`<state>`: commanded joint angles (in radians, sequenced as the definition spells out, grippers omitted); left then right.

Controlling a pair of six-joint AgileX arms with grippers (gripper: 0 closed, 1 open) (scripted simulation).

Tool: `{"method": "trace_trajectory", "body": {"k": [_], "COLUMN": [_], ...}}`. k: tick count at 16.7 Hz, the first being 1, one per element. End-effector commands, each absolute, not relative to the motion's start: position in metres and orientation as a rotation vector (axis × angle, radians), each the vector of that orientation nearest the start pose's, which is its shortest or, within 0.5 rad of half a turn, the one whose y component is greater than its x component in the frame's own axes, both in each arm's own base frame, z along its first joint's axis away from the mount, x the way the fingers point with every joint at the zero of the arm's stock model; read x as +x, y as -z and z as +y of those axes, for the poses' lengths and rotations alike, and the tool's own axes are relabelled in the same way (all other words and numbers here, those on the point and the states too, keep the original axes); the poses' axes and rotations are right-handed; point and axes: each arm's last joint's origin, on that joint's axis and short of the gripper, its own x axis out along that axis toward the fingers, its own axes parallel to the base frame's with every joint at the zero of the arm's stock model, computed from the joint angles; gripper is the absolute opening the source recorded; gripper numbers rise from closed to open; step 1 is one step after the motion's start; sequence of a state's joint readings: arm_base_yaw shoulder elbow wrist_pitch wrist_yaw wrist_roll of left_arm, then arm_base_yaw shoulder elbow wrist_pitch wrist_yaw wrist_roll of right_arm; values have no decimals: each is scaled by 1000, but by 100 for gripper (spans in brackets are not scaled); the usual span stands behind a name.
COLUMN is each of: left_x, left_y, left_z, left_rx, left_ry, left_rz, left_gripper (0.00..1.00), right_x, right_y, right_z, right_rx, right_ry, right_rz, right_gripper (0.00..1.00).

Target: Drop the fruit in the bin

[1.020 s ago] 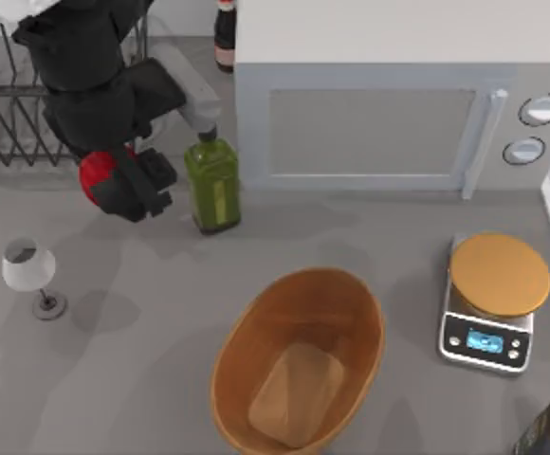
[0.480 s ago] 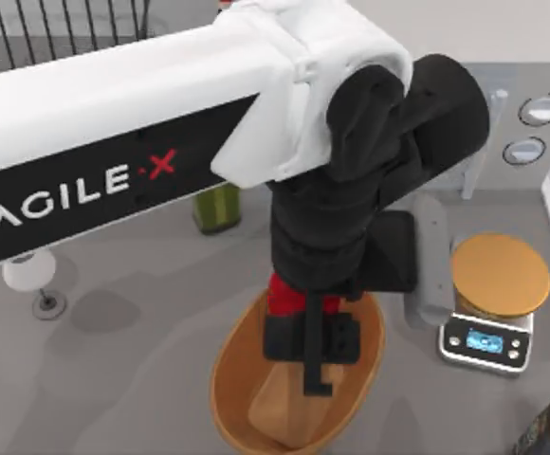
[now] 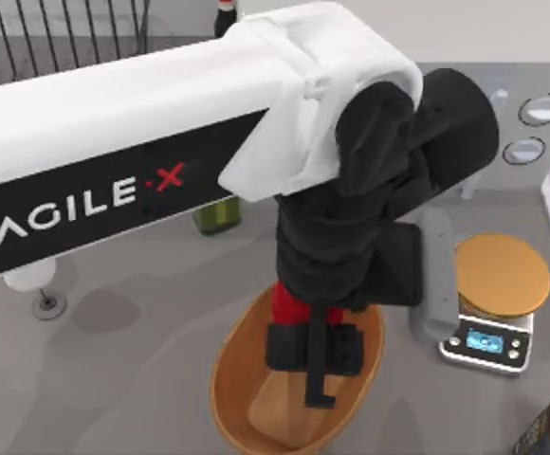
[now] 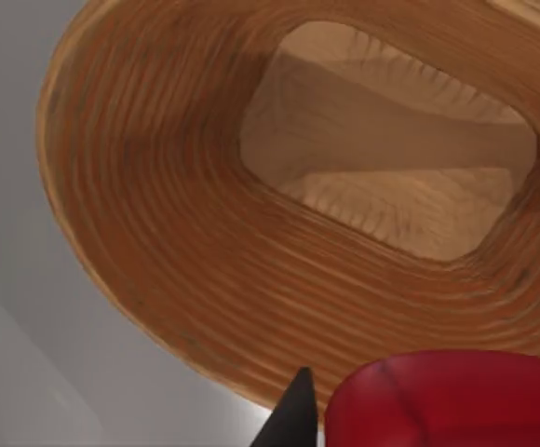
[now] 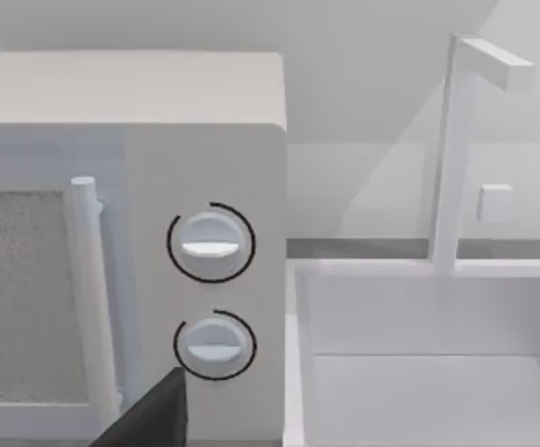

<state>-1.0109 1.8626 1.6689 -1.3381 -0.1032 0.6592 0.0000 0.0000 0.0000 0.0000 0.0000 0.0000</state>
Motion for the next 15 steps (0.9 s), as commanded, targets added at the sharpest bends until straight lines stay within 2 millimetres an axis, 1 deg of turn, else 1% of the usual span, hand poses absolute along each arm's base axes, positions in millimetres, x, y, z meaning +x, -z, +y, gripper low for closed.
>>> {"method": "trace_trajectory", "body": {"k": [8,13,15], "left_x": [200,202,202], "left_y": [-231,-202,-199], "left_z": [-299,-297,-297], "left_rx": [1345,1349,1350], "left_ry": [1181,1183,1184], "left_rz": [1090,1103,1104], "left_gripper": [0,0,0], "right_x": [106,106,106], "right_y": [-160,-160,-160], "right_z": [-1,-1,-1], "right_rx": [0,0,0], "right_ry": [0,0,0], "right_rz": [0,0,0], "right_gripper": [100,100,100]}}
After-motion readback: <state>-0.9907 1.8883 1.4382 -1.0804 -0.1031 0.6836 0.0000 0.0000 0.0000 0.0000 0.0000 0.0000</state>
